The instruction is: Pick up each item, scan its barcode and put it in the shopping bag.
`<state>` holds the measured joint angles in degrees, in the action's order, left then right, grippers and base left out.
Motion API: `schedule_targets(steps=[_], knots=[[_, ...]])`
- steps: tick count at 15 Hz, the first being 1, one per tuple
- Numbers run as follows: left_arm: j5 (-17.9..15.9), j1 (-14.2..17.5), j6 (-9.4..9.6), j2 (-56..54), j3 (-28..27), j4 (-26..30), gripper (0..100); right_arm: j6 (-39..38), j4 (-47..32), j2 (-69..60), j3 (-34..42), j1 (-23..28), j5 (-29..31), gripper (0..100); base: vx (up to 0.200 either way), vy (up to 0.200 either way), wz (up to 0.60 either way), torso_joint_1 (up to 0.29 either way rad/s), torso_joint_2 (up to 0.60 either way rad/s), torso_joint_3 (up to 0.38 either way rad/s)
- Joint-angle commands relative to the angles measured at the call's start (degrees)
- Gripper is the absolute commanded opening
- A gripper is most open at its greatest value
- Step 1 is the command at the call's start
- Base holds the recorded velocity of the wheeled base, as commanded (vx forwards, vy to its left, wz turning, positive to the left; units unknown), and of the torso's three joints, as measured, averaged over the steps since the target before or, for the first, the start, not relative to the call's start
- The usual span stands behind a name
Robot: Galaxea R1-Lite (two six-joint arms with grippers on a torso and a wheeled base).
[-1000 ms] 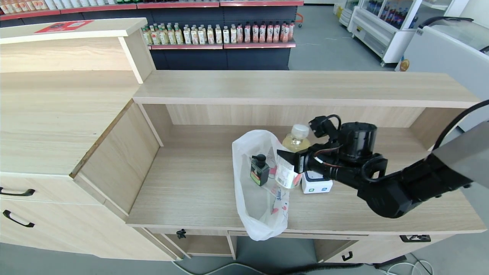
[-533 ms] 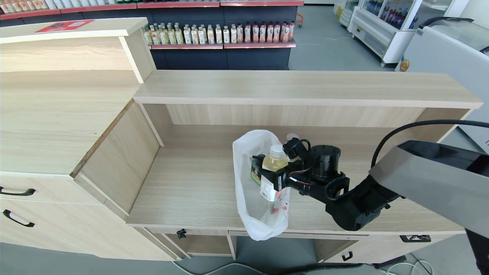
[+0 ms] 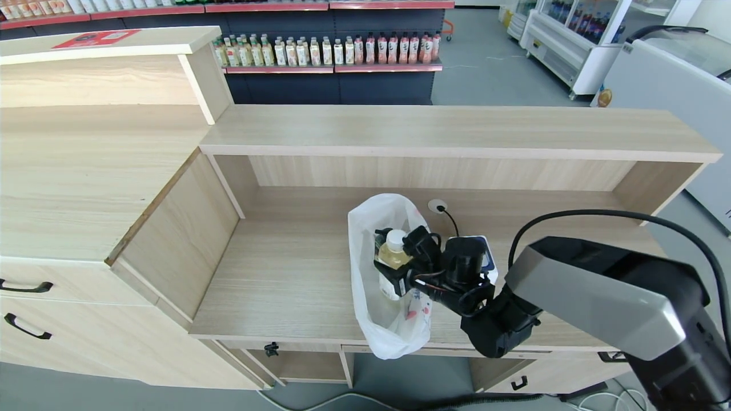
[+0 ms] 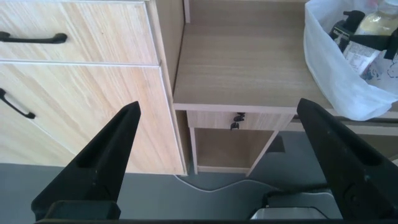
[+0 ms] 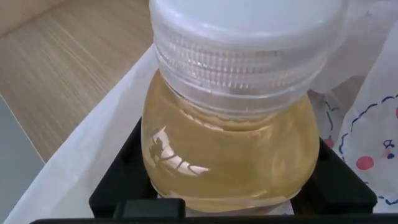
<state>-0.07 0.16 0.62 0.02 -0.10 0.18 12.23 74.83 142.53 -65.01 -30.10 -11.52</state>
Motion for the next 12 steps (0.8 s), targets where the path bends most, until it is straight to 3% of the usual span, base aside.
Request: schedule_targets(steps=[1,4,5,10,12], knots=[[0.0,0.0,-0.01,0.0,0.0,0.0,100,1.1,1.6,3.6,0.0,0.0,0.0,0,0.000,0.000,0.00,0.000,0.00,0.000],[0.1,0.0,-0.01,0.0,0.0,0.0,100,1.6,2.3,4.0,0.4,0.0,0.0,0,0.000,0.000,0.00,0.000,0.00,0.000],[0.0,0.0,-0.01,0.0,0.0,0.0,100,1.7,2.3,3.8,0.4,0.0,-0.1,100,0.000,0.000,0.00,0.000,0.00,0.000],[0.0,0.0,0.08,0.0,0.0,0.0,100,-4.8,0.2,-2.0,1.9,-0.8,-0.1,100,0.000,0.000,0.00,0.000,0.00,0.000],[0.1,0.0,-0.01,0.0,0.0,0.0,100,-8.3,-4.4,-6.9,1.9,-1.1,-0.1,100,0.000,0.000,0.00,0.000,0.00,0.000]])
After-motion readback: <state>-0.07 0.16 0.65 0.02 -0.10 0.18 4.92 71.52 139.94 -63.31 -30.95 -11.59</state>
